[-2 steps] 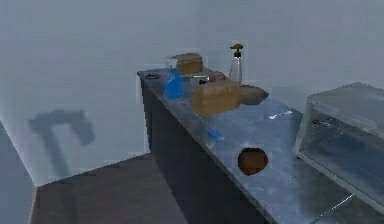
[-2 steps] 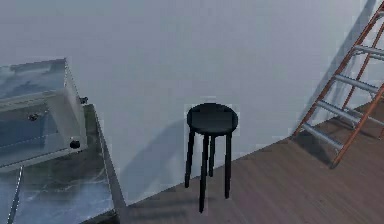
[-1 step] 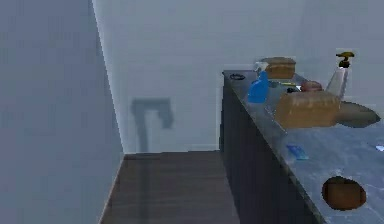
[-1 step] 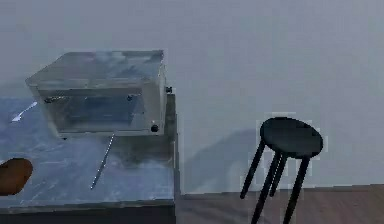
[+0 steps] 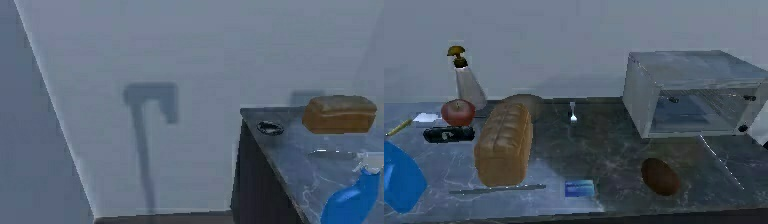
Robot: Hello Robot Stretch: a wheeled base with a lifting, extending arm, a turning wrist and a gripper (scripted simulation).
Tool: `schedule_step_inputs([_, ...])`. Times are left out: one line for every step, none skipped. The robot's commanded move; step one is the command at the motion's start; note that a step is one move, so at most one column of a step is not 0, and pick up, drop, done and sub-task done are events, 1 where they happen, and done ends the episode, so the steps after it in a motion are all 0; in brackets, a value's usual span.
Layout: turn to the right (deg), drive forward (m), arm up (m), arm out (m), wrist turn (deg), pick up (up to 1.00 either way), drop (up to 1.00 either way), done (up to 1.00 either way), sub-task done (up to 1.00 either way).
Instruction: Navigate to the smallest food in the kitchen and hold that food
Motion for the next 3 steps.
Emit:
schedule_step_inputs([24.0, 0.0, 0.0, 0.0, 0.0, 0.0, 0.0, 0.0, 0.0])
schedule_step_inputs([0.0, 0.0, 0.5, 0.0, 0.0, 0.0, 0.0, 0.0, 0.0])
schedule_step_inputs([0.0, 0.0, 0.38, 0.0, 0.0, 0.0, 0.0, 0.0, 0.0])
